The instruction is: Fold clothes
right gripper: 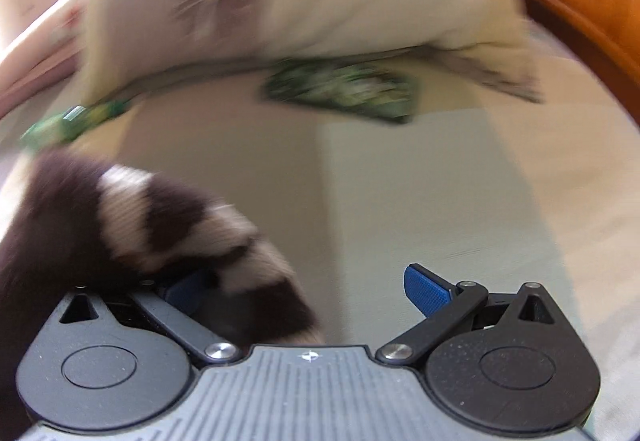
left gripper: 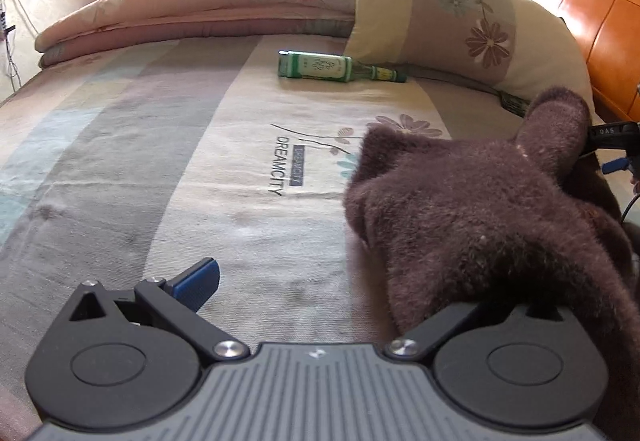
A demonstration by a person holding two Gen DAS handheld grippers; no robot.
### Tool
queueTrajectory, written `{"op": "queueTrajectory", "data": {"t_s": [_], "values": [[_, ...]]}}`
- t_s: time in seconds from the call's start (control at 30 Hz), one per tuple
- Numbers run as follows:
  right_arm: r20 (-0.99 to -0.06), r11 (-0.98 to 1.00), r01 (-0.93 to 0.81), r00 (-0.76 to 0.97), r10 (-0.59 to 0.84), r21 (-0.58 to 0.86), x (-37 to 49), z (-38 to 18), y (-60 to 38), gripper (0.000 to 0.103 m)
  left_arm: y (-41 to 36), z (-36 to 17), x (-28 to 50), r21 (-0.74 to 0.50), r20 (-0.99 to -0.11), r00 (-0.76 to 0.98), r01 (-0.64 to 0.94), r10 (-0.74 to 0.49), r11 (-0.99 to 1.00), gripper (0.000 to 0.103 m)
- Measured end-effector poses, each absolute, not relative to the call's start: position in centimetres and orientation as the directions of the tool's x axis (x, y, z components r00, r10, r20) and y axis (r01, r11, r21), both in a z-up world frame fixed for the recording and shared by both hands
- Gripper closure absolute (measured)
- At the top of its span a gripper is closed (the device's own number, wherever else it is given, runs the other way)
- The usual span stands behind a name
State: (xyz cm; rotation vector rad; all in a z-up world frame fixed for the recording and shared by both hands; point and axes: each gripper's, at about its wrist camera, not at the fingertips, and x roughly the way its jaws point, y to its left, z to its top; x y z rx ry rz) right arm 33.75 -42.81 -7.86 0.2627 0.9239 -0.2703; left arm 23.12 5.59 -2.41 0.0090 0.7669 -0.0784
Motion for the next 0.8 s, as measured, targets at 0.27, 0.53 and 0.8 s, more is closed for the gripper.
{"op": "queueTrajectory", "data": {"t_s": [0.27,0.53,0.8], "values": [[-0.806,0.988,0.1,0.591,0.037,0.119,29.8,-5.0,-38.9,0.0,5.0,-2.1,22.8,0.026,-0.682,0.73,0.08,-0.041,0.996,0.001],[-0.86,0.969,-0.215,0.509,0.004,-0.123,29.0,-7.6,-29.3,0.0,5.2,-2.2,22.6,0.011,-0.687,0.725,0.079,-0.05,0.997,0.001],[-0.854,0.983,0.108,0.488,-0.18,-0.145,30.8,-10.1,-33.4,0.0,5.4,-2.3,22.4,0.01,-0.691,0.722,0.068,-0.042,0.998,0.001]]}}
